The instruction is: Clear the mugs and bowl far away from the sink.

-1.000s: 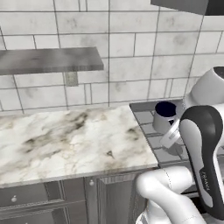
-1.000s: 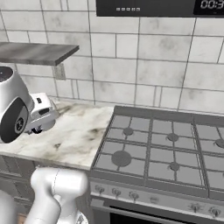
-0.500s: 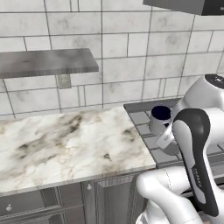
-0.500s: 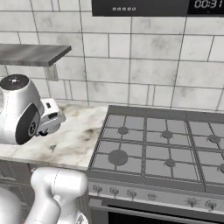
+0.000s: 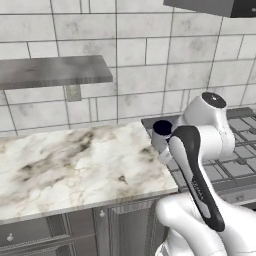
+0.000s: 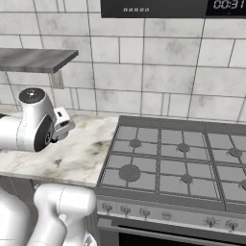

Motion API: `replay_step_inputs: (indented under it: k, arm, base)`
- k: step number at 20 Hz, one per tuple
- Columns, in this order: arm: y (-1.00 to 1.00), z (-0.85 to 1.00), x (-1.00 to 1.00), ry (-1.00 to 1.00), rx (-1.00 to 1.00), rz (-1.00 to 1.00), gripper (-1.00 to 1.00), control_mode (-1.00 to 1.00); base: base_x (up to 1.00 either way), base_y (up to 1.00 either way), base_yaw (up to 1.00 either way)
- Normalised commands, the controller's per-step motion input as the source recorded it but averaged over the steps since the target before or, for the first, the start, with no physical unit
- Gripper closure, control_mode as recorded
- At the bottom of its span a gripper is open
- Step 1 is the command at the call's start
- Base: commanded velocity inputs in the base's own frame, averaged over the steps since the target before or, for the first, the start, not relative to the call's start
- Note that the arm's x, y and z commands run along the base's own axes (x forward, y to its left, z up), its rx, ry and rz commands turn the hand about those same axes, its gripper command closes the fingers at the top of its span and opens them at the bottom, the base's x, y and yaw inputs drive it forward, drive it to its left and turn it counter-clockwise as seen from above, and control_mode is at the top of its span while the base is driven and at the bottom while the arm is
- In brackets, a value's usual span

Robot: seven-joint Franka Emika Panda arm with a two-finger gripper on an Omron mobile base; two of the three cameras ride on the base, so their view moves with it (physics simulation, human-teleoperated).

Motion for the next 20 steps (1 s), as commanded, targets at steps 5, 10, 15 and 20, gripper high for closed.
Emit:
replay_step_inputs:
  k: [5, 10, 15, 20]
  arm:
    - [0.47, -0.27, 0.77, 0.04, 0.0, 0.06, 1.0, -1.0]
    - [0.55, -0.46, 0.56, 0.0, 0.0, 0.08, 1.0, -1.0]
    - [0.65, -0.58, 0.57, 0.0, 0.0, 0.04, 1.0, -1.0]
    - [0.49, -0.32, 0.56, 0.03, 0.0, 0.0, 1.0, -1.0]
  base:
    - [0.0, 0.0, 0.0]
    - [0.0, 0.0, 0.0]
    - [0.0, 0.0, 0.0]
    - [0.0, 0.0, 0.0]
